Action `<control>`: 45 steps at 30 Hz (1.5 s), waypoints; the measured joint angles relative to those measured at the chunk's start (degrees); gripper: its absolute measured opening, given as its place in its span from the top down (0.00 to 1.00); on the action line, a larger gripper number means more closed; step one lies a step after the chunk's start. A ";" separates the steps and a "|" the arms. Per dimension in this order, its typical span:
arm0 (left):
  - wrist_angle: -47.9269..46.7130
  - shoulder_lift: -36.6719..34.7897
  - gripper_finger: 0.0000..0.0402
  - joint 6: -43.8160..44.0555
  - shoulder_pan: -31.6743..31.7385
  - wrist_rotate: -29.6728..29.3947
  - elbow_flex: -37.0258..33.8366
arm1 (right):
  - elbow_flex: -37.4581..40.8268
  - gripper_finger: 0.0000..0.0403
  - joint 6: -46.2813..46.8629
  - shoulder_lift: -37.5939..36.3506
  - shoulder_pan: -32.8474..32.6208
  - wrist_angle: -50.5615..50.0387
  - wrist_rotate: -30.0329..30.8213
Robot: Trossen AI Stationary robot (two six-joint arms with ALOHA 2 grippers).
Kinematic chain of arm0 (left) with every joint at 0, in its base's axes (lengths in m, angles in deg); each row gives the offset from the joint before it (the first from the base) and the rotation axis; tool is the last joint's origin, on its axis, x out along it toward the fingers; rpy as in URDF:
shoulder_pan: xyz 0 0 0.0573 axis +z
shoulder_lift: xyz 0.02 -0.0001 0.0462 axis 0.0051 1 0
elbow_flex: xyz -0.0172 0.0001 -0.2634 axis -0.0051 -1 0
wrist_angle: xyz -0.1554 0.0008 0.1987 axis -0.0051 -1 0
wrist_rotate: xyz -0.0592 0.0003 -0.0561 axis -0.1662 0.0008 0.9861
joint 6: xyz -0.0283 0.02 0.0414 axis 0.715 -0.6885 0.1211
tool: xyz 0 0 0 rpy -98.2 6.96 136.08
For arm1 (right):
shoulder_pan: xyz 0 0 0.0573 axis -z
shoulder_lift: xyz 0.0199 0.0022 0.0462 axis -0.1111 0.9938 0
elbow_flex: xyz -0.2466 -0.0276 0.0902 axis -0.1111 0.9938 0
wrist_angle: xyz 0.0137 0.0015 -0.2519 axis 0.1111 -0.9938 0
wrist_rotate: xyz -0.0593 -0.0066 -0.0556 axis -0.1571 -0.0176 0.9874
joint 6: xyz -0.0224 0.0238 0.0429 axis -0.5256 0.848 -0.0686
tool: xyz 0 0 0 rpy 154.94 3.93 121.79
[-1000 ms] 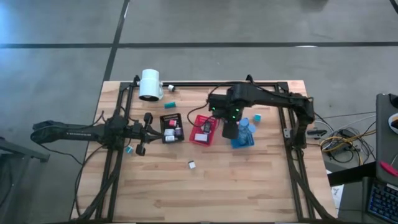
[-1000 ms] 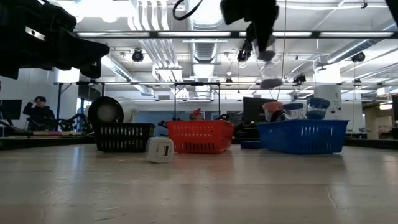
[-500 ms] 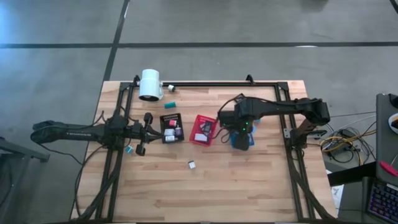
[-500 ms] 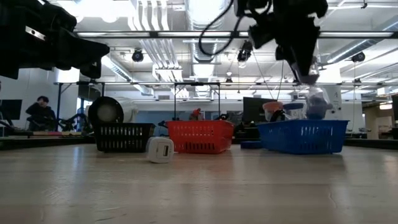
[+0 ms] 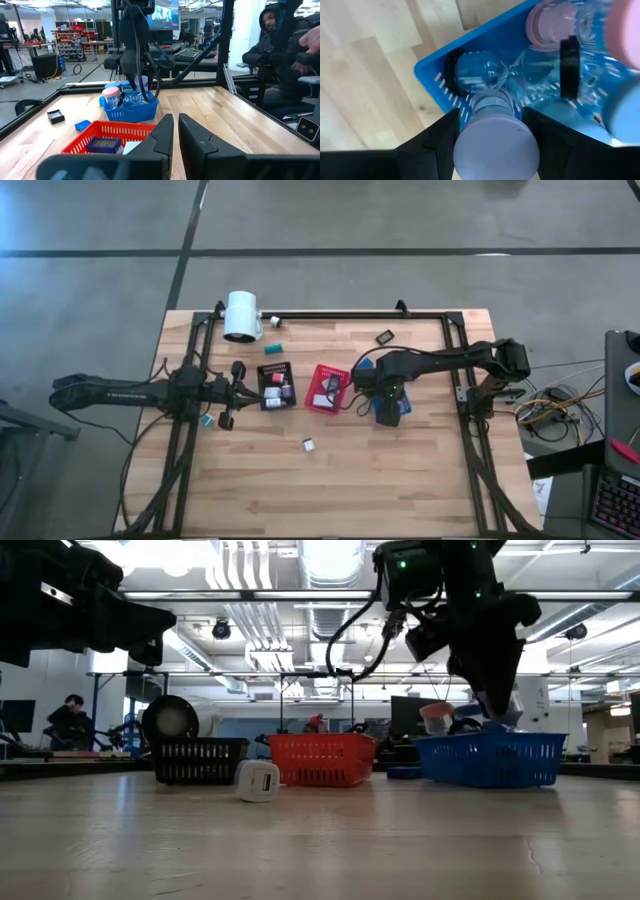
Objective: Pick & Place Office items
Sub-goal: Put the purple hourglass into the blue bin, then put the black digital clock into the red bin
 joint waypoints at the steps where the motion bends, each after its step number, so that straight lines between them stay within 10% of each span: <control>1: 0.01 0.00 0.91 -0.01 0.00 -0.01 0.00 | 0.71 0.53 -0.02 0.02 0.00 0.74 -0.05; 32: 0.01 0.02 0.91 0.46 0.00 -0.01 0.00 | -5.12 0.30 -2.59 -13.60 -0.32 3.90 5.36; 39: 0.03 -0.09 0.91 1.09 0.00 -0.01 0.02 | -1.49 0.37 -9.92 -29.12 -2.55 22.49 17.01; 45: 0.01 -0.09 0.91 0.37 0.00 -0.25 0.05 | 15.75 0.60 -15.12 -42.12 -2.35 51.46 11.96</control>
